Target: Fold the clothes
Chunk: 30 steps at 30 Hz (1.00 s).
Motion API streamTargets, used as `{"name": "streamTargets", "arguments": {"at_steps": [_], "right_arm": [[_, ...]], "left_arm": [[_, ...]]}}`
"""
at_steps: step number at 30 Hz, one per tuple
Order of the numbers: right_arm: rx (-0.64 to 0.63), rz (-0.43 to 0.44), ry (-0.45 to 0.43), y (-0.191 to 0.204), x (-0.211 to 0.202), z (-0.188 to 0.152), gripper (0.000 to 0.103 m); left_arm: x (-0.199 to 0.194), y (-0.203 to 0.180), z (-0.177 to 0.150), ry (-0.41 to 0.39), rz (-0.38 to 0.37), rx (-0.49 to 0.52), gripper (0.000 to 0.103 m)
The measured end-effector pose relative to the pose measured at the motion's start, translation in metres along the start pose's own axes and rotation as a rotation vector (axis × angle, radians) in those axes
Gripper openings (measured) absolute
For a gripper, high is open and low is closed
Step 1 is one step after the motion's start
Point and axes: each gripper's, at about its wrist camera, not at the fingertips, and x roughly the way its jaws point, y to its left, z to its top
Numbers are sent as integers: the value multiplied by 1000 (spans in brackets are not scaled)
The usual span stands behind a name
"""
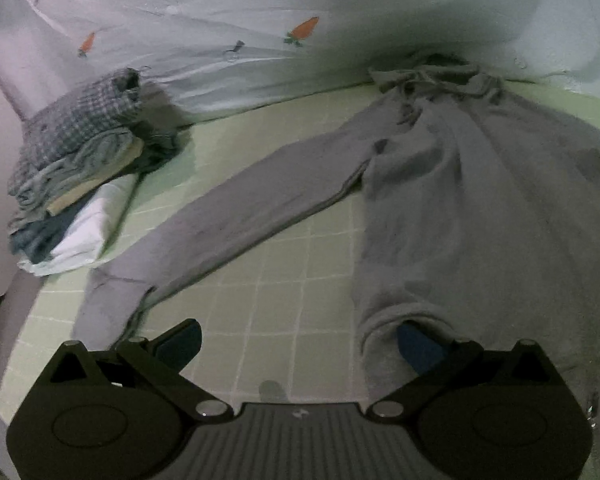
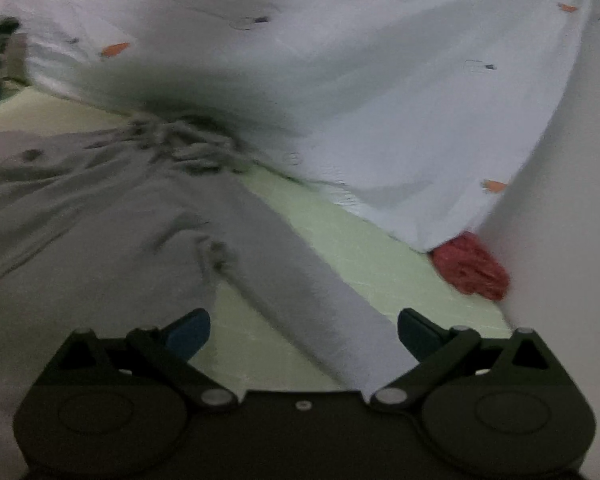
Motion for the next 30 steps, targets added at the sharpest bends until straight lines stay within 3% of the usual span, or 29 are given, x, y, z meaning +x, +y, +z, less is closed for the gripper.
{"name": "streamTargets", "arguments": {"at_steps": [8, 16, 21, 30], "right_arm": [[-32, 158, 126, 30, -39, -54, 102], [-99, 290, 173, 41, -64, -73, 103], [-169, 260, 190, 55, -57, -79, 103], [-185, 102, 76, 58, -37, -61, 103]], "left_arm": [[-20, -3, -41, 51, -108, 73, 103], [-38, -13, -72, 100, -208, 200, 103], [-38, -17, -73, 94, -206, 192, 103], [-34, -21, -69, 105, -212, 152, 103]]}}
